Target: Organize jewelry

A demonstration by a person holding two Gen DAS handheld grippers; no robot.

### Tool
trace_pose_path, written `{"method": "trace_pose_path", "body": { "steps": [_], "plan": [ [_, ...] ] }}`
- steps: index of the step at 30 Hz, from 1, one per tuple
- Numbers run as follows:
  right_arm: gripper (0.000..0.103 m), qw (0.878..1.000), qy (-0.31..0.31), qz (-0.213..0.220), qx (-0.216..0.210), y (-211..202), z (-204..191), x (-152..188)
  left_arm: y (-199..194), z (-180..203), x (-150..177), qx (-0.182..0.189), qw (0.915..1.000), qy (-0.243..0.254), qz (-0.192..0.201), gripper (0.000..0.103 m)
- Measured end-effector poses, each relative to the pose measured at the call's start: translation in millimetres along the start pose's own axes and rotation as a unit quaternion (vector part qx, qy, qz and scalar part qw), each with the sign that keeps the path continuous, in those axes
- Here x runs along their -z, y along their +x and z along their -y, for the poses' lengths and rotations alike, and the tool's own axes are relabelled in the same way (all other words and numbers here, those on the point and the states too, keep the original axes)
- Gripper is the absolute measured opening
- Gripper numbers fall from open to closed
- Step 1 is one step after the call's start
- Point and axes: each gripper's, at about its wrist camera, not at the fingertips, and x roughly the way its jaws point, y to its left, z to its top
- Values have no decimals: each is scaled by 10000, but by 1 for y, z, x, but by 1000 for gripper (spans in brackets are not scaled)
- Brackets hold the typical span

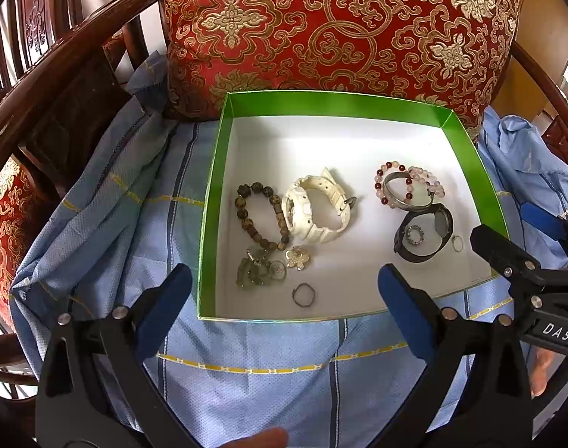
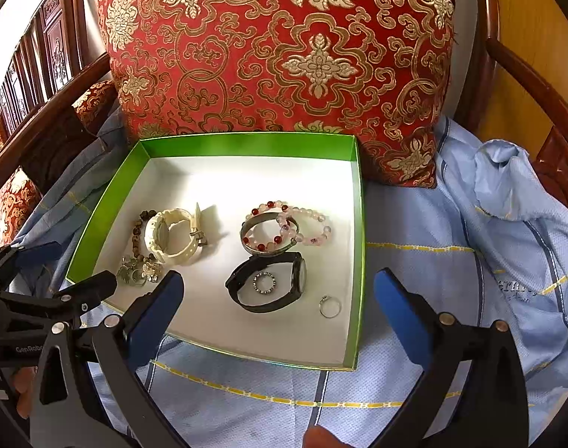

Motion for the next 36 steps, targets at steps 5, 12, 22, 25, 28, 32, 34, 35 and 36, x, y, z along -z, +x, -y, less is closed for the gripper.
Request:
{"method": "trace_pose_path", "body": {
  "steps": [5, 12, 22, 25, 28, 32, 34, 35, 36],
  "plan": [
    [100, 10000, -16, 18, 46, -1, -1, 0, 2, 2, 0, -28, 10000, 34, -27, 99],
    [100, 10000, 16, 48, 66, -3, 0, 1, 4, 3, 1, -38, 10000, 64, -55, 99],
    [100, 9999, 13, 68, 107, -4, 1, 1, 7, 3, 1, -45, 9999, 62, -94, 99],
    [100, 9999, 16, 64, 128, -3, 1, 1, 8, 4, 2, -55, 9999, 56, -99, 99],
    [100, 9999, 36, 59, 139, -3, 0, 1, 8, 3, 1, -54, 9999, 64, -102, 99],
    [100, 9999, 35, 64, 142, -3, 1, 1, 8, 3, 1, -35, 9999, 53, -103, 99],
    [100, 9999, 50, 64, 147, -3, 1, 1, 8, 3, 1, -41, 9999, 46, -107, 99],
    [100, 9999, 53, 66, 148, -3, 2, 1, 8, 3, 1, -43, 9999, 45, -110, 99],
    [100, 9998, 67, 68, 158, -3, 1, 1, 8, 3, 1, -41, 9999, 41, -113, 99]
  ]
}}
